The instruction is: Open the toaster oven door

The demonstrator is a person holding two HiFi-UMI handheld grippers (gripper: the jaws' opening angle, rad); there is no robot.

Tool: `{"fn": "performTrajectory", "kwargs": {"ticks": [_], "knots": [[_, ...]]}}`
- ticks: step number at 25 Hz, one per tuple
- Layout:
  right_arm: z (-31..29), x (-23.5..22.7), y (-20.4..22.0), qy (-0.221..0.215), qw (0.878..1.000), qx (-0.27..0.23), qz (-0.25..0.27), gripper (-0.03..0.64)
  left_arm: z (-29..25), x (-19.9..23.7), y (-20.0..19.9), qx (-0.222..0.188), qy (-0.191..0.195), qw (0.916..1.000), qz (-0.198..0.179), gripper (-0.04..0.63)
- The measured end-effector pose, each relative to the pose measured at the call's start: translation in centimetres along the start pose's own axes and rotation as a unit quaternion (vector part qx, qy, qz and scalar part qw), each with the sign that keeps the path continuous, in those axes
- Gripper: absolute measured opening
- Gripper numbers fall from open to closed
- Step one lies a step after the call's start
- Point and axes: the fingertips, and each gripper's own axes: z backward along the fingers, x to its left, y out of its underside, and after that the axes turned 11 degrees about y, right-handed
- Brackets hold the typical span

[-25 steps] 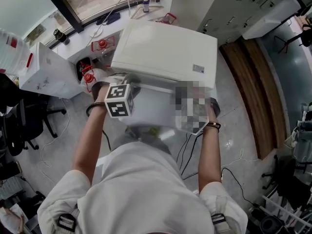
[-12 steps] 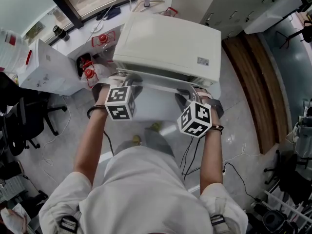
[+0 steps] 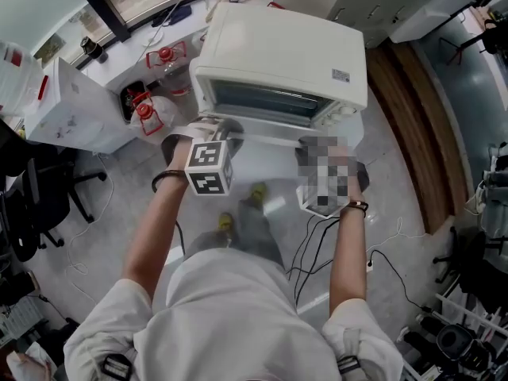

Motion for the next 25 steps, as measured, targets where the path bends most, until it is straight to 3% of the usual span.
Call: {"fn": "performTrajectory", "kwargs": {"ticks": [7,25], "knots": [[-0.1,3.4,0.4,0.028,0.999,0.023,-0.006,0.077,-1.1,-3.3,0.9,-0.004,-0.007,0.9999,-0.009,0.072],[-0.7,8.0,2.2,0.087,0.996,0.009,-0.01,0.083,-4.1,-7.3,1.7,0.013,-0.042,0.999,-0.002,0.078]]}}
